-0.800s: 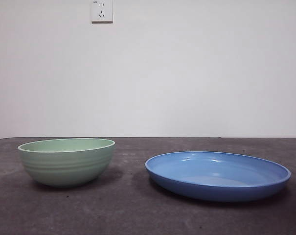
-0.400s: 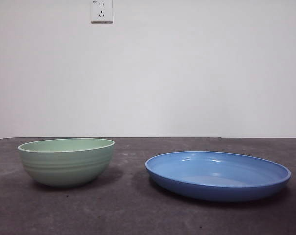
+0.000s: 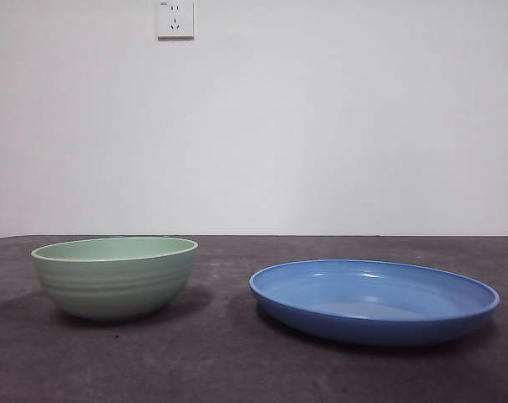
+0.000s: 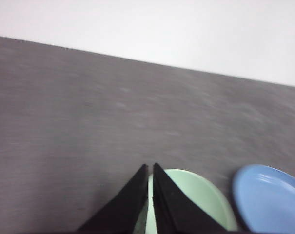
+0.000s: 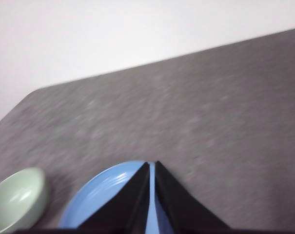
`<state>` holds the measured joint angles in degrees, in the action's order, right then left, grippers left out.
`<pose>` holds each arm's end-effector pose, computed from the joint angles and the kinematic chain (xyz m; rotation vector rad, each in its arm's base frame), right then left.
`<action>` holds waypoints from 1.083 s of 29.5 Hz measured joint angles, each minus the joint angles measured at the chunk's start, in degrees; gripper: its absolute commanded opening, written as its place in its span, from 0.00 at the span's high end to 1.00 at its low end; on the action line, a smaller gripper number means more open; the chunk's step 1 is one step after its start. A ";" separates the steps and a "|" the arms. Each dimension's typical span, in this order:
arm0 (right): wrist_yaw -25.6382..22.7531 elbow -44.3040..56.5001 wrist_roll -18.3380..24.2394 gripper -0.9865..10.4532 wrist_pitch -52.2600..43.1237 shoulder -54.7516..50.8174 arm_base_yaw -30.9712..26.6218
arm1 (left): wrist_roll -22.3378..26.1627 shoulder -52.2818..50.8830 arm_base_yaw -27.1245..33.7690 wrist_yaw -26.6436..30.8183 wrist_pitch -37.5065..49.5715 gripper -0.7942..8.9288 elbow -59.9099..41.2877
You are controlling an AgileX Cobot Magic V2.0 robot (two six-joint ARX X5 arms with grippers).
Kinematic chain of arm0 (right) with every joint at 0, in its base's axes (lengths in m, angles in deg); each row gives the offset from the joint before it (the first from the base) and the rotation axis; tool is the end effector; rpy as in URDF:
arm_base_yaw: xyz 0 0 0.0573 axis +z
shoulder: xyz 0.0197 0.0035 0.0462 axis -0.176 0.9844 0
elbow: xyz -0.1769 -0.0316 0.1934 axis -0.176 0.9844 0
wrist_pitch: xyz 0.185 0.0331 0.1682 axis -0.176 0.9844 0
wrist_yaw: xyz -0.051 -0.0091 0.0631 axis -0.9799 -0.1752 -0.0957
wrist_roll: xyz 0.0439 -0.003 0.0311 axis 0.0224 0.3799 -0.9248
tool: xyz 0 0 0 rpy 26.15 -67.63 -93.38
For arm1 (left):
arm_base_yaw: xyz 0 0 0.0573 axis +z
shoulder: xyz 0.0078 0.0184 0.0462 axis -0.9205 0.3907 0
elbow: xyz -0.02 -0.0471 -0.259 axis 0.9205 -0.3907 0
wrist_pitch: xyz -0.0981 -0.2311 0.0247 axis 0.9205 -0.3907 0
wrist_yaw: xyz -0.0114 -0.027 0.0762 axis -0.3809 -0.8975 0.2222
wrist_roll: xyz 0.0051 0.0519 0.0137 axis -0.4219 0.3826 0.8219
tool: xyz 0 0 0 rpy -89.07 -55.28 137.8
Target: Place the green bowl on the blue plate
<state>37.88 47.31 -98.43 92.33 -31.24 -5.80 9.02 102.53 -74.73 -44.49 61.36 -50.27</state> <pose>0.0855 0.0146 0.2640 0.3673 0.2854 0.3135 0.1042 -0.0202 0.2788 -0.2329 0.2881 -0.3118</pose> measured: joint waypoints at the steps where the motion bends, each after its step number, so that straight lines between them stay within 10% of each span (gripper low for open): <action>1: 1.53 -2.10 0.02 0.90 1.79 1.68 0.17 | 0.02 1.68 -0.26 -1.97 -1.33 0.90 2.03; 16: 18.27 -23.43 9.86 0.90 22.86 18.19 2.32 | 0.00 17.81 -4.59 -22.97 -15.41 0.90 19.74; 26: 19.78 -23.43 10.86 0.90 23.28 18.19 2.32 | 1.27 17.81 -4.90 -23.89 -18.36 0.87 19.76; 32: 19.78 -23.43 11.08 0.74 23.23 18.27 2.32 | 1.84 17.88 -4.90 -23.87 -18.38 0.53 19.76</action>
<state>57.66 23.88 -87.35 115.56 -12.96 -3.48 10.85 120.40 -79.62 -68.35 42.98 -30.52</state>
